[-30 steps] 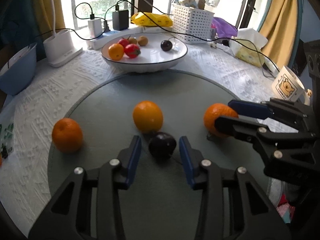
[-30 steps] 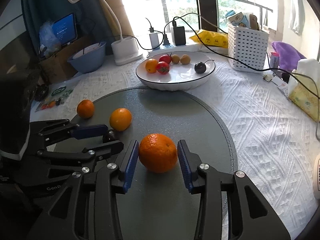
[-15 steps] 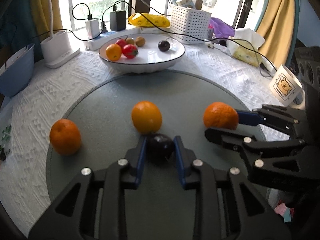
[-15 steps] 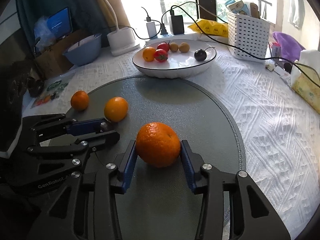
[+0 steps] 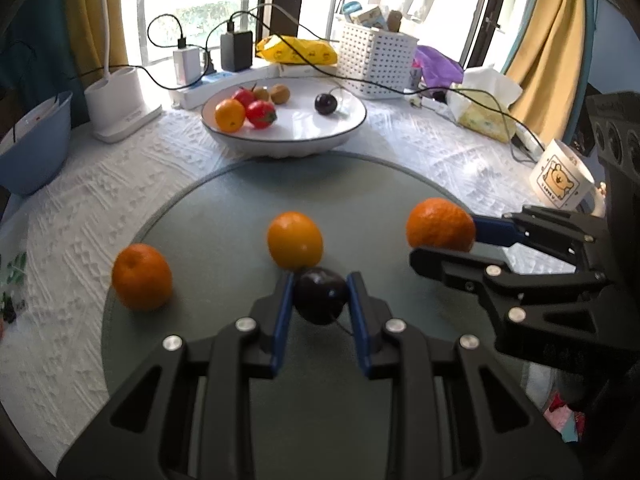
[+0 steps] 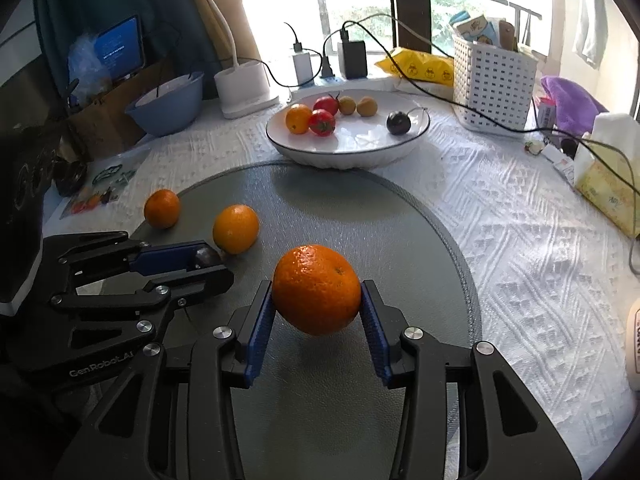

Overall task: Organize fruits
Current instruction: 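Close the left gripper on the dark plum while the right gripper grasps the orange, then lift and carry the plum with the left gripper while the right gripper carries the orange to the plate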

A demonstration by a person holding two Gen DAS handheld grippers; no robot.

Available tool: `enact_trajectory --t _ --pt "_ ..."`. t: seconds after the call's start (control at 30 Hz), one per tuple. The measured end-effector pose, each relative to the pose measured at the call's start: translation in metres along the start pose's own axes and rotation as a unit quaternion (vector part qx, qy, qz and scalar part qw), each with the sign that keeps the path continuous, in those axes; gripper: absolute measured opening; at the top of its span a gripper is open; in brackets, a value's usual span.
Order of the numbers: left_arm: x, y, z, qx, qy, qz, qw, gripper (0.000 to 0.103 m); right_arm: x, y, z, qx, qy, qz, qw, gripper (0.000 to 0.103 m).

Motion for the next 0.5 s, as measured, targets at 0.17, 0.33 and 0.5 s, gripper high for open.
enact_trajectory --t 0.17,0.33,0.5 --pt "-0.006 0.017 -0.001 -0.001 -0.006 -0.015 0.9999 0.028 -0.006 0.013 0.005 0.003 0.006 -0.015 1.000 0.045" --pt "-0.013 0.035 -0.002 -0.002 -0.012 -0.034 0.9994 0.028 -0.013 0.030 0.011 0.008 0.010 -0.033 0.999 0.045" --pt "-0.022 0.051 -0.002 -0.003 -0.018 -0.050 0.9986 0.028 -0.022 0.045 0.016 0.012 0.014 -0.052 0.998 0.045"
Point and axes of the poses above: each gripper's, at about its wrist camera, not at the fingertips, and y roughly against the way its jaws point, z to its left, x to its underside, the point moved 2 cm from there along -y, roughly the way its jaws point, and after that the axes turned 11 degrees about -y, right-handed, at the moved point
